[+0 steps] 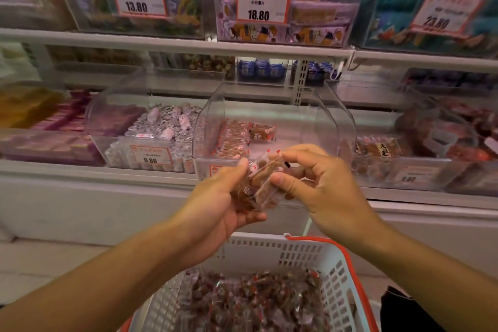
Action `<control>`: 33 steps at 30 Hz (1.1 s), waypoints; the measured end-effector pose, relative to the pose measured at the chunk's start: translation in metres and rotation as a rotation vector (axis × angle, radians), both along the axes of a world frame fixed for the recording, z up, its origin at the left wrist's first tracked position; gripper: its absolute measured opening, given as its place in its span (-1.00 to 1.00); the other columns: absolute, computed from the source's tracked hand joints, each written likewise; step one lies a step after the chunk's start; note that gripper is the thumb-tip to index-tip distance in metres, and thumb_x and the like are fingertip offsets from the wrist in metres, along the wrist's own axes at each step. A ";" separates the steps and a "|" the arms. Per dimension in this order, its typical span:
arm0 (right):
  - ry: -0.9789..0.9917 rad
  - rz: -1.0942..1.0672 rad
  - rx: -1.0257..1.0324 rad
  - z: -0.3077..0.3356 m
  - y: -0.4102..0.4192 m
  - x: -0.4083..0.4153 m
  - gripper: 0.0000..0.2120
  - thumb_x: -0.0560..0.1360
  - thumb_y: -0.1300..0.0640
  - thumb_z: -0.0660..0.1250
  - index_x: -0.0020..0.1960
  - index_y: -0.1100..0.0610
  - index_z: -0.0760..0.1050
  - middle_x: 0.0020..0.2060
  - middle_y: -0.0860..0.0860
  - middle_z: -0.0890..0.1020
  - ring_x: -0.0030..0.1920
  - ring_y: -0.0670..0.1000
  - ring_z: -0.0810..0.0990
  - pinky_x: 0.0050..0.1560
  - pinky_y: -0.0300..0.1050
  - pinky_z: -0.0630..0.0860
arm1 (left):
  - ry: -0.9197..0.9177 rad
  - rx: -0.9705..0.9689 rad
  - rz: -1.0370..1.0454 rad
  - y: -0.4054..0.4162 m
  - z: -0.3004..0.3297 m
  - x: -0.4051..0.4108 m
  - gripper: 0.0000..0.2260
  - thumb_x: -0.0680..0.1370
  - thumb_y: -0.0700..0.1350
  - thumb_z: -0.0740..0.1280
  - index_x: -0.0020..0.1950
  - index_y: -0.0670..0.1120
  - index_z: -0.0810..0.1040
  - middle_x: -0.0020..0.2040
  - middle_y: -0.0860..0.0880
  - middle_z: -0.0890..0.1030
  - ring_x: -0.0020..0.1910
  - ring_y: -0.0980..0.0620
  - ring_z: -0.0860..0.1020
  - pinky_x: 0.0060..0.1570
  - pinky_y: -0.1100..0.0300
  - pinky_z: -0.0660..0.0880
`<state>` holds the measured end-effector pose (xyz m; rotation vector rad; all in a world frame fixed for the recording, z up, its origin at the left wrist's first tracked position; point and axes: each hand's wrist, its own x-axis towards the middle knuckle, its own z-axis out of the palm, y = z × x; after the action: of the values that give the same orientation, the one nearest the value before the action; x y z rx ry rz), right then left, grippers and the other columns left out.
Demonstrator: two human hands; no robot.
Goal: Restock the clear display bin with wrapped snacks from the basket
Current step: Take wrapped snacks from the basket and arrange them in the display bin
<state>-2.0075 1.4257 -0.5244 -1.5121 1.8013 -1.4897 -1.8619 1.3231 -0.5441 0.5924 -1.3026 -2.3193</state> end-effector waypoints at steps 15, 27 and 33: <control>0.300 0.026 0.046 -0.031 -0.008 0.027 -0.35 0.59 -0.09 0.24 0.59 -0.06 0.05 0.31 -0.21 0.32 0.30 -0.40 0.27 0.25 -0.56 0.20 | -0.031 0.251 0.181 0.015 0.003 -0.009 -0.65 0.63 -0.02 0.08 0.14 -0.17 0.58 -0.05 -0.17 0.61 -0.19 0.00 0.53 -0.25 0.15 0.42; 0.048 -0.132 -0.102 -0.035 -0.007 0.042 -0.43 0.54 -0.24 0.19 0.49 -0.06 0.29 0.19 -0.25 0.42 0.24 -0.25 0.45 0.22 -0.36 0.43 | 0.160 0.443 0.185 0.027 0.016 0.002 -0.54 0.64 0.14 0.09 0.31 -0.19 0.46 0.17 -0.26 0.63 0.10 -0.13 0.63 0.07 0.04 0.57; 0.041 -0.085 -0.045 -0.050 -0.005 0.050 -0.39 0.55 -0.16 0.28 0.54 -0.03 0.26 0.33 -0.15 0.53 0.32 -0.18 0.49 0.31 -0.08 0.48 | 0.091 0.318 0.268 0.012 0.019 0.006 -0.57 0.64 0.17 0.07 0.26 -0.14 0.43 0.06 -0.24 0.66 0.01 -0.13 0.62 0.02 0.04 0.57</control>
<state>-1.9575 1.4203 -0.5748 -1.5150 1.8887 -1.5599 -1.8563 1.3356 -0.5255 0.7039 -0.7645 -2.3088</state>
